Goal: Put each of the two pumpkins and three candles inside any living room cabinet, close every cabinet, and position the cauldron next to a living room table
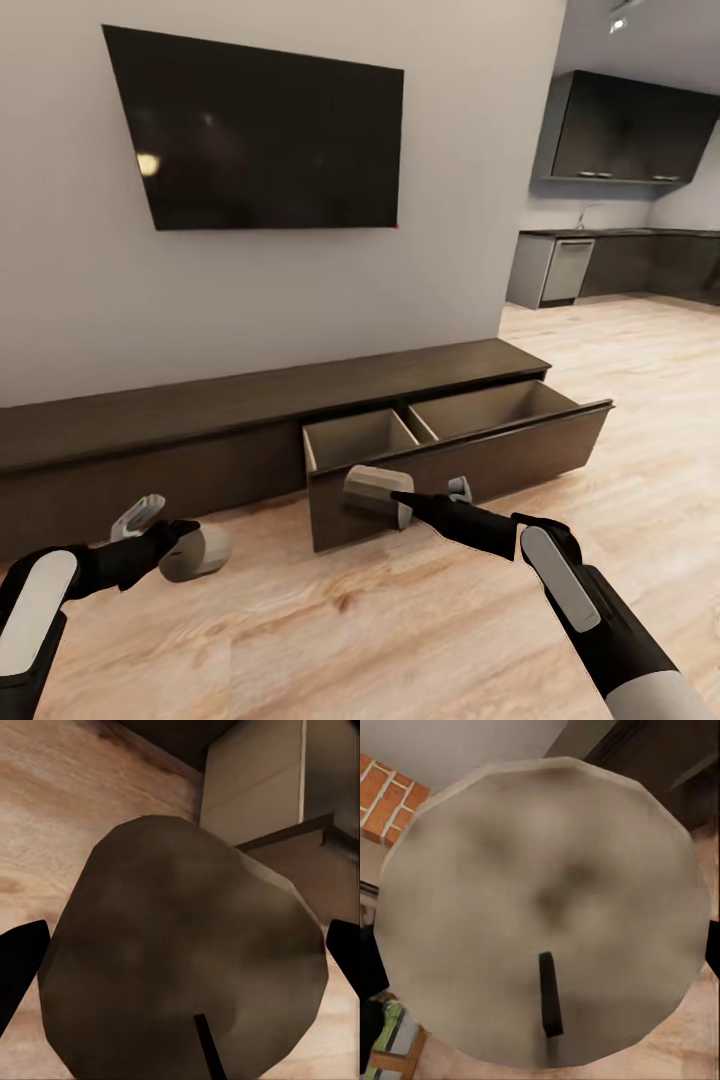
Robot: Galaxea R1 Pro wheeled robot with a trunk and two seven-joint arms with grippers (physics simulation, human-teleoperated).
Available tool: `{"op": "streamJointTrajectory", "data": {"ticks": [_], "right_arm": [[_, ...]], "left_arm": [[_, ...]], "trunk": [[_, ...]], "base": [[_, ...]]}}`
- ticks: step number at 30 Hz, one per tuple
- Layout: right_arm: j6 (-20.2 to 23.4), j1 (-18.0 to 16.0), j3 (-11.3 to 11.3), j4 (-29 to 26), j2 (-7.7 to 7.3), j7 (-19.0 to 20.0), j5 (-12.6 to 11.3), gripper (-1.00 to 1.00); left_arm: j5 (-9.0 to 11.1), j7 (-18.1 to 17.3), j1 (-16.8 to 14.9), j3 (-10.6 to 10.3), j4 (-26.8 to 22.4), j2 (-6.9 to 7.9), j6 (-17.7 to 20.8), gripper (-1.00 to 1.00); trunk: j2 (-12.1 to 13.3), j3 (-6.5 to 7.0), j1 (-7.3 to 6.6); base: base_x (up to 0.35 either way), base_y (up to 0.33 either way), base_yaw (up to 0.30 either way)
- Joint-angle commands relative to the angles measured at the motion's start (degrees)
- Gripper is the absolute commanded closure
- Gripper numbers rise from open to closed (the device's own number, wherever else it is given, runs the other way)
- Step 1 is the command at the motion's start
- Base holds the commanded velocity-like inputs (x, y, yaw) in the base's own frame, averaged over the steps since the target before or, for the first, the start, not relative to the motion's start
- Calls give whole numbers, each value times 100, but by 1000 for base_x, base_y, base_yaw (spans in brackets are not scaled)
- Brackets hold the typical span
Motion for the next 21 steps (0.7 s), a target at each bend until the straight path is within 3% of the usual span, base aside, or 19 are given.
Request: {"op": "streamJointTrajectory", "data": {"ticks": [1, 9, 21], "right_arm": [[27, -6, 5, 0, -2, 10, -56, 100], [27, -6, 5, 0, -2, 10, -56, 100], [27, -6, 5, 0, -2, 10, -56, 100]], "left_arm": [[83, 68, -3, 4, -8, 1, 14, 100], [79, 68, -3, 5, -8, 1, 11, 100], [60, 68, -3, -3, -8, 1, 5, 100]], "trunk": [[-2, 0, 2], [-2, 45, 2], [-2, 112, 2]], "base": [[319, -30, -243], [317, -52, -243], [237, -237, -243]]}}
